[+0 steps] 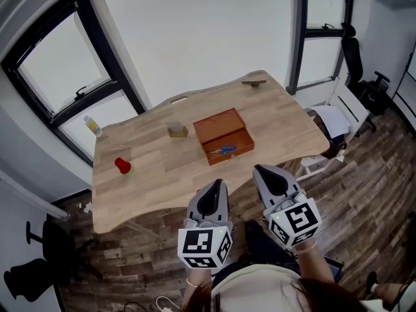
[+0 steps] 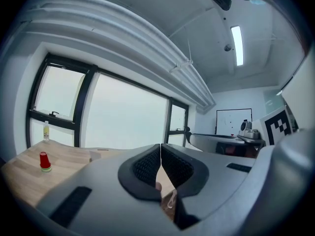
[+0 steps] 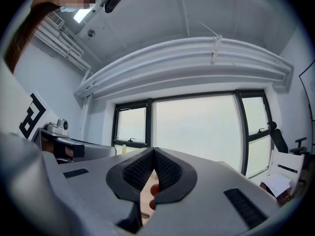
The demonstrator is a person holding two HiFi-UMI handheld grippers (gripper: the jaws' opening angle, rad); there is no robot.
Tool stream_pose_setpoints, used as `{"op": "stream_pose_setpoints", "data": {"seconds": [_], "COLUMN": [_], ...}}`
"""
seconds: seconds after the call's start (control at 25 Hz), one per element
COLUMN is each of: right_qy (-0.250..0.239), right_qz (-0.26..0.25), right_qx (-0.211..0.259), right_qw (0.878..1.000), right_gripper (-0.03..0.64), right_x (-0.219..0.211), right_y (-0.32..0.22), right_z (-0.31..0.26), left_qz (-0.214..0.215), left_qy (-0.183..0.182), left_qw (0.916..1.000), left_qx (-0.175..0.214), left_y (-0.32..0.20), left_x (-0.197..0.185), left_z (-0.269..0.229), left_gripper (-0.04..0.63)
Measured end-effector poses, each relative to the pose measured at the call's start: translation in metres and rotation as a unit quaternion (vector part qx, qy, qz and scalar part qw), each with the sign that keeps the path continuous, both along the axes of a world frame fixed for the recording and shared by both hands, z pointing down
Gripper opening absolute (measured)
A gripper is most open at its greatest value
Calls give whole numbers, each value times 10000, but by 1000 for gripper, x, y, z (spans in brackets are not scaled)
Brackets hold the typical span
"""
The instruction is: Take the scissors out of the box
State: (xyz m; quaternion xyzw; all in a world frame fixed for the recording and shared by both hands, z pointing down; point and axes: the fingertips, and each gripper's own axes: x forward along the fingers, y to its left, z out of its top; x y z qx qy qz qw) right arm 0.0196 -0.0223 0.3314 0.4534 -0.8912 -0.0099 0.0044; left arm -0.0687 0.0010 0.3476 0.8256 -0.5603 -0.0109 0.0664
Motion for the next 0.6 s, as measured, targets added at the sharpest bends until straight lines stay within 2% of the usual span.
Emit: {"op": "stream_pose_setpoints", "data": {"seconds": [0.44,0.6], "right_qy": [285,261], "right_qz": [-119,-149], "right_qx": [58,-52], "right_qw": [9995,9995], "right_gripper": [28,28], "right_x": [-16,-18], "right_y": [-55,-81], "right_z": [8,13], "left_qz": [-13,-50], "left_qy": [81,74], "left_qw": [9999,9999], "left_qx": [-133,-137], "left_y": [-56,-82], "left_x": [-10,-11], "left_z": [11,10], "left_gripper": [21,21]}}
